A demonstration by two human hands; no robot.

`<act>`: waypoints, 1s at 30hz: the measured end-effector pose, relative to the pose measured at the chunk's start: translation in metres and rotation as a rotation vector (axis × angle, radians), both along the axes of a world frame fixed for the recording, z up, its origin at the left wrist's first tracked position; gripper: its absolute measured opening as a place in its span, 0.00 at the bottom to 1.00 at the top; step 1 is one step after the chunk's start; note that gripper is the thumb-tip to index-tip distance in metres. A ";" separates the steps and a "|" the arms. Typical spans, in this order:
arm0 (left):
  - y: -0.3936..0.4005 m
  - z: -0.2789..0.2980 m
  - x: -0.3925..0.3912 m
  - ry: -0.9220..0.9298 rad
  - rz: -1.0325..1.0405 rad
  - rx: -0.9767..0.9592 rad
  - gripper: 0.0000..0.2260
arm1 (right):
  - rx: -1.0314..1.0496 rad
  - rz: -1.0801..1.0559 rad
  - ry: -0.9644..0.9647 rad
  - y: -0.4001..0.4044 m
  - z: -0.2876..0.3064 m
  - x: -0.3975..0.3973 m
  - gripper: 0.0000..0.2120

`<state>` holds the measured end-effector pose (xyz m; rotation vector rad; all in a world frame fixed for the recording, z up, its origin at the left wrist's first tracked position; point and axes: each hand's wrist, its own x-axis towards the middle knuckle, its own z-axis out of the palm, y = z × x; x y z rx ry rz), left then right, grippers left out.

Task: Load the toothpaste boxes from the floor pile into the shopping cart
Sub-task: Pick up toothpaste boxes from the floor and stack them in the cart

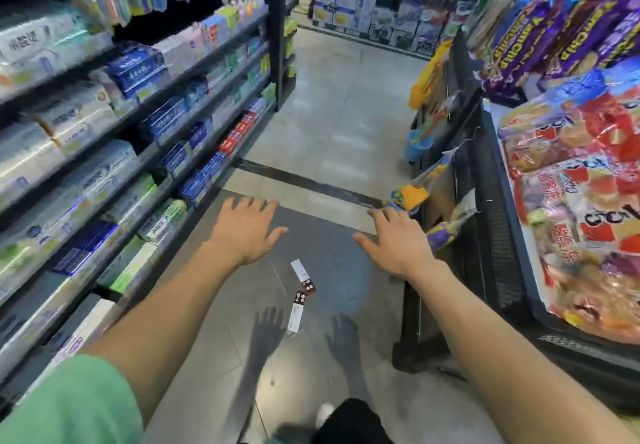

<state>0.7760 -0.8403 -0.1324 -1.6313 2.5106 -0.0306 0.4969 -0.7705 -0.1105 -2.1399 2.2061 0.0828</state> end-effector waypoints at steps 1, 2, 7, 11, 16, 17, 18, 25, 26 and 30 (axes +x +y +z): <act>-0.009 -0.005 -0.007 -0.006 -0.003 0.005 0.30 | 0.012 -0.003 -0.001 -0.009 -0.006 -0.006 0.32; -0.019 -0.010 -0.013 -0.012 0.002 0.015 0.30 | 0.026 0.001 0.001 -0.019 -0.012 -0.013 0.32; -0.067 -0.039 -0.048 -0.019 0.090 0.068 0.30 | 0.117 0.133 0.063 -0.095 -0.047 -0.052 0.31; -0.100 -0.060 -0.080 -0.029 0.194 0.093 0.29 | 0.162 0.263 0.049 -0.172 -0.074 -0.076 0.31; -0.132 -0.105 -0.101 -0.025 0.332 0.137 0.28 | 0.229 0.397 0.056 -0.242 -0.126 -0.085 0.32; -0.138 -0.115 -0.103 -0.014 0.354 0.157 0.28 | 0.258 0.413 0.057 -0.252 -0.140 -0.084 0.32; -0.142 -0.128 -0.104 -0.008 0.373 0.169 0.27 | 0.274 0.432 0.062 -0.260 -0.156 -0.084 0.32; -0.185 -0.274 -0.104 0.028 0.401 0.195 0.27 | 0.240 0.462 -0.009 -0.302 -0.301 -0.073 0.31; -0.188 -0.288 -0.103 0.031 0.403 0.185 0.27 | 0.237 0.457 -0.018 -0.307 -0.314 -0.071 0.31; -0.190 -0.443 -0.105 0.039 0.394 0.216 0.27 | 0.232 0.459 -0.039 -0.317 -0.468 -0.069 0.30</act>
